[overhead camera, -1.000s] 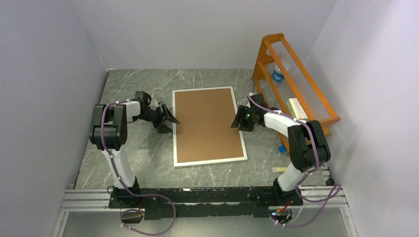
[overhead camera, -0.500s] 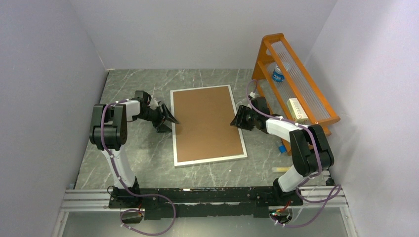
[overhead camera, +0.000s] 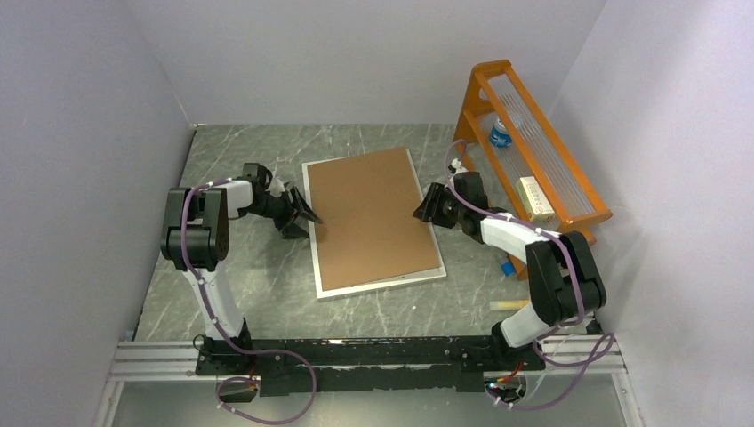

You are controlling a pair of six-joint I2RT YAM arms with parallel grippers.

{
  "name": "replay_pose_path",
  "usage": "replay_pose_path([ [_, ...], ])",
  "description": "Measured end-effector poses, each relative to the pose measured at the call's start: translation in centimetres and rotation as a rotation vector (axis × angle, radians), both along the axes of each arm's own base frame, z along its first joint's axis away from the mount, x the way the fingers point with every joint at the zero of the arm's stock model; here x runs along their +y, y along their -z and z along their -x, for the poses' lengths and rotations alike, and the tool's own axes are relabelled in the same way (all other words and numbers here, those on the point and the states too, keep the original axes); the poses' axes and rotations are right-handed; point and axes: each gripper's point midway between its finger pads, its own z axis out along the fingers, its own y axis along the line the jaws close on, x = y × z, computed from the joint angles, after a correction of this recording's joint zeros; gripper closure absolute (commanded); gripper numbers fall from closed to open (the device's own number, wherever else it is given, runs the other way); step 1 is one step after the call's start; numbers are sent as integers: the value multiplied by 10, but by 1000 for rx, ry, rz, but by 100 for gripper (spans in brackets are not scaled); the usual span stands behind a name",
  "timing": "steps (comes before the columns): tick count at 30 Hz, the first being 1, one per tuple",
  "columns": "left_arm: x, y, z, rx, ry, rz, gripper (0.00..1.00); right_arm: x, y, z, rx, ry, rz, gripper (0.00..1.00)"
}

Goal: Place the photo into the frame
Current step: Adjust the photo frame item on the photo frame.

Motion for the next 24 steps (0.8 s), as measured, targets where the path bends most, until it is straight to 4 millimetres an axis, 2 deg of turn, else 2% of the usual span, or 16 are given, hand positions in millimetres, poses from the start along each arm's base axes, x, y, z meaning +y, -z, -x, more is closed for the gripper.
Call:
replay_pose_path([
  [3, 0, 0, 0, 1, -1, -1, 31, 3, 16, -1, 17, -5, 28, 28],
  [7, 0, 0, 0, 2, -2, 0, 29, 4, 9, -11, -21, 15, 65, 17],
  [12, -1, -1, -1, 3, 2, -5, 28, -5, 6, -5, -10, 55, 116, 17],
  [16, -1, -2, -1, 4, 10, -28, 26, -11, -8, 2, -12, 73, 120, 25],
  [19, -1, -3, -3, 1, 19, -53, 23, -9, -16, 3, -14, 75, 99, 28],
  [24, 3, -4, -16, -11, 15, -103, 20, -6, -7, -5, 40, 104, 101, 16],
])
